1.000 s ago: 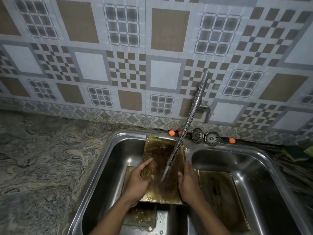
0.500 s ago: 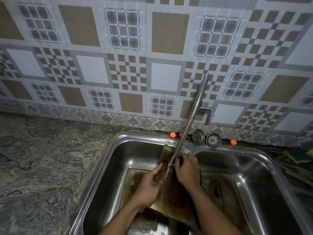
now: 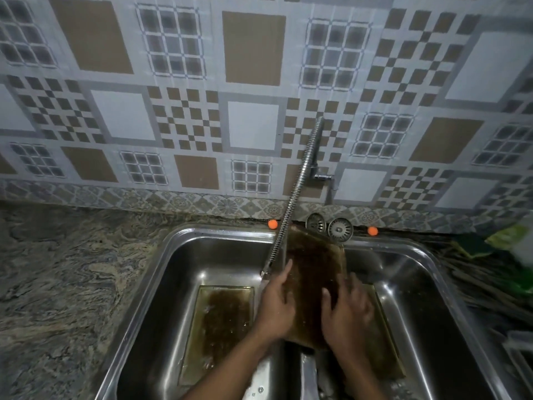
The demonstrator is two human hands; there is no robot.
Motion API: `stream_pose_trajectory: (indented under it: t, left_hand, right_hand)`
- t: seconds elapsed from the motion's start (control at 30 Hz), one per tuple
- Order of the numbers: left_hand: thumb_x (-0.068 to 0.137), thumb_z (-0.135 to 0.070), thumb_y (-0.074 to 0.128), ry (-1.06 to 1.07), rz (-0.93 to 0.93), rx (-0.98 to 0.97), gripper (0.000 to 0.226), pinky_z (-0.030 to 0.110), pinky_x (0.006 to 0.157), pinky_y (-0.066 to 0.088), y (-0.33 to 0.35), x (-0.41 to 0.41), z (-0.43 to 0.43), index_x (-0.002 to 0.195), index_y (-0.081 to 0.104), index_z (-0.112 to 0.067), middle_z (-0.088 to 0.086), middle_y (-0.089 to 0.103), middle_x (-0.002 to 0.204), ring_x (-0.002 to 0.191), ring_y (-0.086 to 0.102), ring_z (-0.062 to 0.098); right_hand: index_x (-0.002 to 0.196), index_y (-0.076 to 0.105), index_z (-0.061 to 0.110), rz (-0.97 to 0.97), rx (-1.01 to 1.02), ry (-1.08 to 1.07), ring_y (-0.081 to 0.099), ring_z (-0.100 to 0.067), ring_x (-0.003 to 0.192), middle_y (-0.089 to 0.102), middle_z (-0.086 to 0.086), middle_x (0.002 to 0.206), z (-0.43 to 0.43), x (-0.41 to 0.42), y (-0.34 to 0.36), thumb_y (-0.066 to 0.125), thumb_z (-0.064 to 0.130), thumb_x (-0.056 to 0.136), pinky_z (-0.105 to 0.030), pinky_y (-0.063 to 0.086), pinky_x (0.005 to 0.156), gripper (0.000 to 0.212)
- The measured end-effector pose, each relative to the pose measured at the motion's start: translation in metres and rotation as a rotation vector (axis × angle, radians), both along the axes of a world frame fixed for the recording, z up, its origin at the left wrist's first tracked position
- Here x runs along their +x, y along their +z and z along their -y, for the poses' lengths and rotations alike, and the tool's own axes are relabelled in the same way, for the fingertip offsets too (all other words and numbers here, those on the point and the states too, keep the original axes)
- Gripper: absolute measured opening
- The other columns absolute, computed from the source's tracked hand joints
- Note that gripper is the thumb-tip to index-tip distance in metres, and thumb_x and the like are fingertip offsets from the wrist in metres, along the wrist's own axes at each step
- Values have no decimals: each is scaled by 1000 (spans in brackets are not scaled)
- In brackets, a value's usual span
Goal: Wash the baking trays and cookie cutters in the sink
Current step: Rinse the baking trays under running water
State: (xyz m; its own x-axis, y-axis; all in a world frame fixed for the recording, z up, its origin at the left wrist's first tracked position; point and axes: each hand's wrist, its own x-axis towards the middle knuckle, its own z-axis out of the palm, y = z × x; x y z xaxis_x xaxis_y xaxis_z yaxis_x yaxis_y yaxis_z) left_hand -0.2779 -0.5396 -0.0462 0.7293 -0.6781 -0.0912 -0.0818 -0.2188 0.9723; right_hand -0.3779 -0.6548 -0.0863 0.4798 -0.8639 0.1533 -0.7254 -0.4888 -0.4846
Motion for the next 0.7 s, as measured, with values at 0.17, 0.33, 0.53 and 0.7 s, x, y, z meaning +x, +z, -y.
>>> stream_pose_trajectory:
  t: [0.17,0.33,0.53,0.7]
  left_hand:
    - [86,2,44,-289,448,110,79,15,107,37,26,-35,51,153,25,-33,1,43,144,126,51,19]
    - [88,-19,54,-525,981,126,75,35,76,53,51,-68,91,152,22,-42,-1,32,154,108,62,29]
    - [90,-22,55,-451,1037,42,67,32,74,58,23,-85,119,148,29,-42,-3,31,155,108,65,23]
    - [81,3,56,-289,757,93,88,29,106,44,-11,-85,120,150,26,-41,1,20,159,135,45,23]
  right_hand:
    - [128,55,7,360,668,-205,58,-33,116,59,-21,130,66,-32,-13,45,29,99,-47,46,99,38]
    - [89,68,9,851,1163,-316,68,-23,64,71,-14,80,105,-51,18,50,26,97,-29,56,50,26]
    - [106,65,9,925,910,-357,68,-27,81,68,-20,100,162,-71,31,47,3,96,-33,56,61,22]
    - [91,67,20,636,406,-174,64,-30,86,69,-15,90,198,-88,23,57,45,93,-49,51,80,28]
